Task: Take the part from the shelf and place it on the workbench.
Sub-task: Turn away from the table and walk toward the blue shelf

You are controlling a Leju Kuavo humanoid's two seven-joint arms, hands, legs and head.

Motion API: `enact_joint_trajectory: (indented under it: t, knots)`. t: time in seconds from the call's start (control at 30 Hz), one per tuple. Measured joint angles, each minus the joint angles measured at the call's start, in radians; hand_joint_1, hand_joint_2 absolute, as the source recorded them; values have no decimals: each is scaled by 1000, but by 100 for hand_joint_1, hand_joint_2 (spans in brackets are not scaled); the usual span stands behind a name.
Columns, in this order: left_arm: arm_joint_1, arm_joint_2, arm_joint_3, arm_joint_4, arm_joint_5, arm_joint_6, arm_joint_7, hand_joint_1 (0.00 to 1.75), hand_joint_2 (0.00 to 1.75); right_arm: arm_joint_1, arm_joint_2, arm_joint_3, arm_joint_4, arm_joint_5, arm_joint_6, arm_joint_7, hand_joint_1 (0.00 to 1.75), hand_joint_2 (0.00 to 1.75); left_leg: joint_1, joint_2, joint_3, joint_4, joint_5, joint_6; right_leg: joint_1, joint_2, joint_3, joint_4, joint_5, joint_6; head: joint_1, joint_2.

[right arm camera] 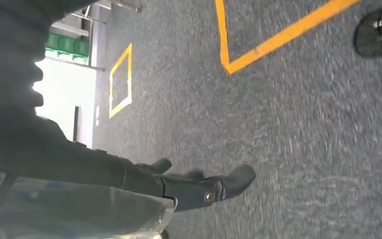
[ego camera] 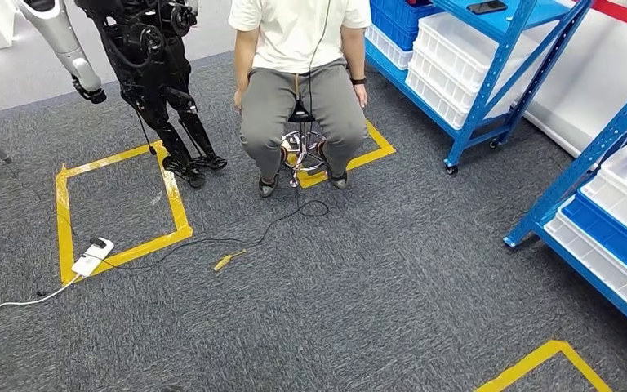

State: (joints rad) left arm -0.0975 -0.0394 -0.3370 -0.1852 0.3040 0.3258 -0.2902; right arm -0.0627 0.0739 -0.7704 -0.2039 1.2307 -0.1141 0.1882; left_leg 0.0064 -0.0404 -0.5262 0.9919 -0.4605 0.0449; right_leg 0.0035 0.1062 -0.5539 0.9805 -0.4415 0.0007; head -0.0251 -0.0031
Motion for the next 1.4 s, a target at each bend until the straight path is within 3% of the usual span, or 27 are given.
enact_joint_trajectory:
  t: [0.07,0.13,0.2,0.23,0.27,0.33,0.37,0.4,0.47,0.5,0.57,0.63,0.7,0.73,0.77,0.83,0.87,0.93,1.0,1.07,1.13,1.17,1.23,1.27,1.33,1.37,1.4]
  knots:
    - [-1,-2,0,-1,-1,0,0,0,0,-2,-2,0,0,-1,0,0,0,175,5,22,8,-25,18,11,4,-39,-34,59,-32,-1,4,0]
    - [0,-3,0,0,-2,-1,1,0,0,-4,-3,0,0,-3,0,0,0,175,4,48,6,-31,23,16,-4,-79,-101,185,-92,-4,8,0]
    - [0,-5,-1,0,-3,-1,3,0,0,-3,-4,-1,0,-3,-1,1,0,175,4,75,2,-31,22,12,-18,-92,-145,267,-120,11,9,0]
    - [0,-6,-1,0,-3,-1,3,0,0,-2,-5,-1,0,-3,-1,2,0,175,5,86,1,-30,21,8,-25,-97,-139,255,-111,24,9,0]
    - [0,-7,-2,0,-3,-2,3,0,0,0,-6,-1,0,-3,-1,2,0,175,7,97,1,-29,20,1,-34,-108,-111,203,-90,40,9,0]
    - [1,-7,-3,0,-3,-2,3,0,0,-2,-6,-1,0,-4,-1,2,0,175,8,119,2,-21,12,-17,-46,-157,-33,63,-39,64,12,0]
    - [1,-7,-3,0,-4,-2,3,0,0,-5,-5,-1,0,-4,-1,2,0,175,8,130,5,-15,4,-28,-48,-179,-8,18,-20,65,11,0]
    - [1,-6,-3,0,-4,-2,4,0,0,-7,-4,-1,0,-4,-1,2,0,175,7,143,8,-10,-3,-37,-46,-191,1,1,-10,58,10,0]
    - [-3,-7,-4,0,-5,-2,4,0,0,-8,-4,-2,0,-4,-1,2,0,175,10,167,16,-6,-10,-49,-42,-174,-6,7,-3,36,6,0]
    - [-7,-8,-4,0,-5,-2,4,0,0,-6,-5,-2,0,-4,-1,2,0,175,16,167,19,-3,-14,-54,-42,-161,-7,8,-1,27,5,0]
    - [-11,-8,-4,-1,-6,-2,4,0,0,-6,-6,-2,0,-4,-1,2,0,175,25,121,-1,51,-55,-63,-43,-136,-7,8,3,12,3,0]
    - [-9,-9,-4,0,-6,-2,6,0,0,-6,-6,-2,0,-4,-1,3,0,175,26,61,-63,183,-127,-64,-37,-111,-10,7,6,1,1,0]
    - [-6,-9,-5,0,-6,-2,9,0,0,-5,-5,-2,0,-4,-1,3,0,175,24,45,-123,291,-159,-57,-26,-82,-12,8,8,-6,1,0]
    - [-6,-9,-5,0,-6,-2,10,0,0,-4,-5,-2,0,-4,-1,3,0,175,22,42,-130,293,-145,-49,-21,-66,-13,8,10,-8,1,0]
    - [-5,-9,-5,0,-6,-2,11,0,0,-2,-5,-2,0,-5,-1,3,0,175,19,37,-118,256,-113,-40,-17,-53,-13,7,11,-10,1,0]
    - [-6,-6,-5,0,-6,-2,11,0,0,-1,-2,-2,0,-5,-1,3,0,175,9,5,-59,122,-40,-12,-11,-28,-13,7,15,-13,3,0]
    - [-6,-4,-5,0,-6,-2,11,0,0,-1,-1,-2,0,-4,-1,3,0,175,2,-11,-36,70,-19,0,-11,-17,-14,6,17,-12,5,0]
    - [-9,-1,-5,0,-6,-1,11,0,0,-1,3,-2,1,-3,-2,2,0,175,-10,-23,-20,29,-8,14,-13,0,-17,4,22,-6,5,0]
    - [-12,-4,-5,-1,-6,-1,11,0,0,0,2,-2,1,-3,-2,2,0,175,-11,-4,-13,7,5,21,-9,11,-24,-1,28,6,2,0]
    - [-12,-8,-5,-2,-6,-1,10,0,0,0,0,-2,1,-2,-3,2,0,175,-6,18,0,-26,25,28,-2,-22,-47,36,10,8,6,0]
    - [-11,-9,-5,-2,-6,-1,9,0,0,-3,-2,-2,1,-2,-3,1,0,175,-6,44,2,-40,35,33,-5,-71,-101,146,-45,3,11,0]
    - [-10,-10,-5,-1,-6,-1,9,0,0,-4,-3,-2,1,-2,-3,1,0,175,-7,58,-1,-40,36,33,-11,-84,-132,209,-73,5,13,0]
    - [-9,-11,-4,-1,-6,-2,10,0,0,-2,-6,-2,1,-2,-3,1,0,175,-6,85,-6,-39,36,26,-24,-95,-154,262,-91,23,14,0]
    - [-9,-12,-5,-1,-6,-2,10,0,0,-1,-7,-2,1,-2,-3,1,0,175,-4,97,-7,-37,35,21,-32,-102,-135,231,-78,38,15,0]
    - [-9,-13,-4,-1,-5,-2,11,0,0,-1,-8,-2,1,-2,-3,1,0,175,-1,119,-10,-26,29,3,-45,-144,-53,92,-33,64,16,0]
    - [-9,-12,-5,-1,-4,-3,11,0,0,-4,-8,-2,1,-2,-3,1,0,175,-1,130,-10,-18,22,-8,-47,-166,-22,38,-16,67,17,0]
    - [-9,-11,-5,-1,-4,-2,11,0,0,-6,-7,-2,1,-1,-3,1,0,175,-3,140,-9,-10,14,-18,-47,-182,-3,5,-6,62,17,0]
